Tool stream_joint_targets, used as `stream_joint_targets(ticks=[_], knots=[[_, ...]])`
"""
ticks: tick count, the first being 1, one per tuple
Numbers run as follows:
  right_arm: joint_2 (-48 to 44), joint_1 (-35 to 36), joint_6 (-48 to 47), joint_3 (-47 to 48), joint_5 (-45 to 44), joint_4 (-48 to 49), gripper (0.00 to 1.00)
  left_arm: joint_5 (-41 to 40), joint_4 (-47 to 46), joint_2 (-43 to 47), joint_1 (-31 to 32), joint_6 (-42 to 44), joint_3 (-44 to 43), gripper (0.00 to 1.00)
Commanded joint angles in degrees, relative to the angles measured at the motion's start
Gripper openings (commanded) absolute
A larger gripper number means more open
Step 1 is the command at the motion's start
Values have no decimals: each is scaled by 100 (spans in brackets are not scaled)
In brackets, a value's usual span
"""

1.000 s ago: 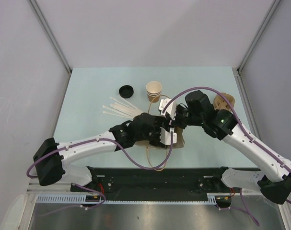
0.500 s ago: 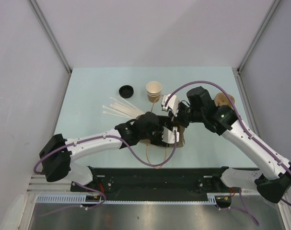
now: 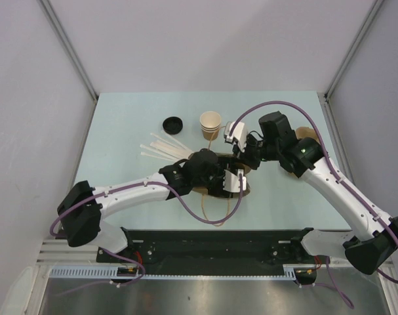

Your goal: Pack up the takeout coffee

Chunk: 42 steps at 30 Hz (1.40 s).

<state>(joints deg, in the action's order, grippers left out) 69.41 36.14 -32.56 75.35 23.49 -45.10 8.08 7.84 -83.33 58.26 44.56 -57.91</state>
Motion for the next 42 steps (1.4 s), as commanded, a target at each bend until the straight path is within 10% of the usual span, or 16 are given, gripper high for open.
stream_joint_targets(ticks=[1, 38, 42], knots=[[126, -10, 100, 164, 587, 80, 0, 326, -230, -315, -60, 1, -370, 15], [1101, -1003, -1156, 480, 930, -596, 0, 889, 1976, -2565, -702, -70, -2031, 14], [1145, -1039, -1244, 480, 947, -614, 0, 853, 2003, -2513, -737, -122, -2066, 25]])
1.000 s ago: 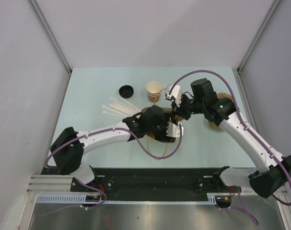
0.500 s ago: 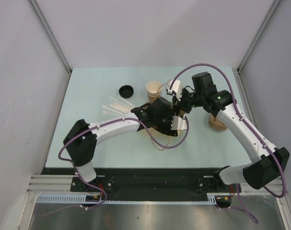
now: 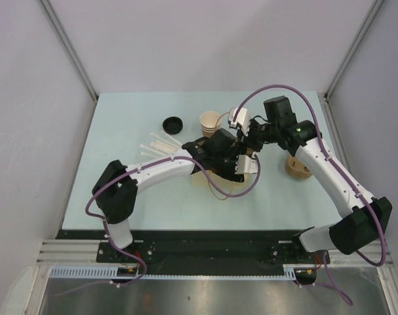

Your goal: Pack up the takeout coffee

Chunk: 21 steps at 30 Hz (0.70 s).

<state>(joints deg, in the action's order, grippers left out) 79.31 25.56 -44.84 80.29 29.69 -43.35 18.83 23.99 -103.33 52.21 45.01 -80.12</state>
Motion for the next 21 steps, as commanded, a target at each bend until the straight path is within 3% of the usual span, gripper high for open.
stream_joint_targets(ticks=[1, 2, 3, 5, 6, 9, 21], knots=[[146, 28, -25, -14, 327, -806, 0, -213, 335, -435, -140, -212, 154, 31], [155, 37, -51, -14, 327, -824, 0, -222, 291, -277, -140, -299, 137, 37], [155, 28, -51, -22, 327, -833, 0, -204, 282, -241, -140, -335, 93, 50], [164, 19, -69, -14, 327, -876, 0, -160, 334, -153, -140, -467, -109, 59], [173, 19, -69, -22, 327, -894, 0, -160, 335, -126, -140, -502, -153, 73], [173, 10, -78, -22, 335, -921, 0, -143, 308, -47, -140, -625, -276, 99], [199, 1, -130, -22, 327, -903, 0, -301, -324, 436, -88, -643, -14, 99]])
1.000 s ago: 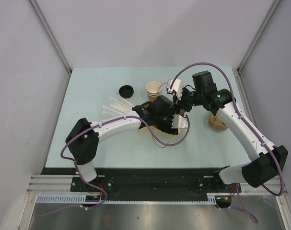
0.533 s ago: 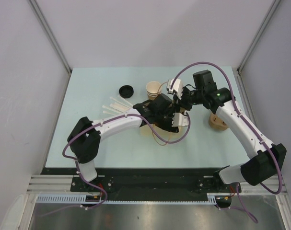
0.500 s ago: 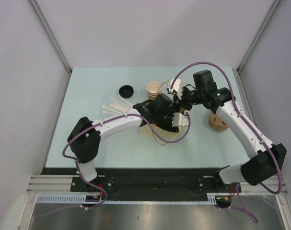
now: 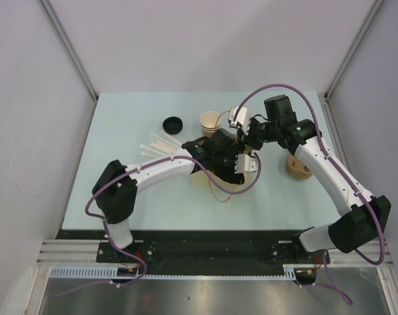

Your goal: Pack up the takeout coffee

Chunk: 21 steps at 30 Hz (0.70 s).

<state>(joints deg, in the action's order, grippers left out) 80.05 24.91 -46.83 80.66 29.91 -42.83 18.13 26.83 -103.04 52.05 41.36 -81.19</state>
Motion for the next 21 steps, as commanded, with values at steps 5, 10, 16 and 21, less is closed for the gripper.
stream_joint_targets(ticks=[5, 10, 16, 21], knots=[[134, 67, 51, -51, 314, -964, 0, -117, -854, 531, -72, -278, 208, 100], [125, 58, 25, -59, 305, -964, 0, -29, -987, 645, -72, -296, 332, 99], [142, 49, -37, -51, 287, -964, 0, 120, -1013, 830, -72, -304, 349, 99], [151, 14, -72, -51, 270, -912, 0, 252, -917, 962, -81, -304, 288, 99]])
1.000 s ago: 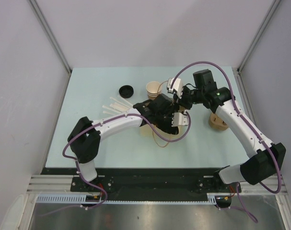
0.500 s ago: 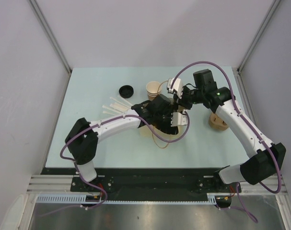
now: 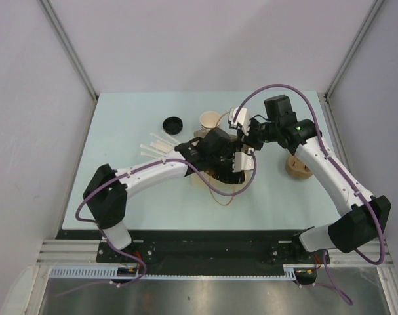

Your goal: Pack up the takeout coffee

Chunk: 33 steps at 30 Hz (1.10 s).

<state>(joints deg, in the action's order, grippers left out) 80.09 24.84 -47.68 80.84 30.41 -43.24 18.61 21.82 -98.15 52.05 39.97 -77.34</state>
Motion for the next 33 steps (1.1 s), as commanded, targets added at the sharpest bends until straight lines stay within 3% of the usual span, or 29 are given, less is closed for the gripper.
stream_joint_targets(ticks=[1, 25, 33], knots=[[147, 21, 5, -77, 219, -870, 0, 239, -372, 489, -81, -165, -106, 99], [147, -93, -189, -68, 254, -888, 0, 389, 428, 762, -362, -560, -1415, 100], [156, -172, -259, -68, 360, -896, 0, 442, 480, 1008, -398, -473, -1301, 99]])
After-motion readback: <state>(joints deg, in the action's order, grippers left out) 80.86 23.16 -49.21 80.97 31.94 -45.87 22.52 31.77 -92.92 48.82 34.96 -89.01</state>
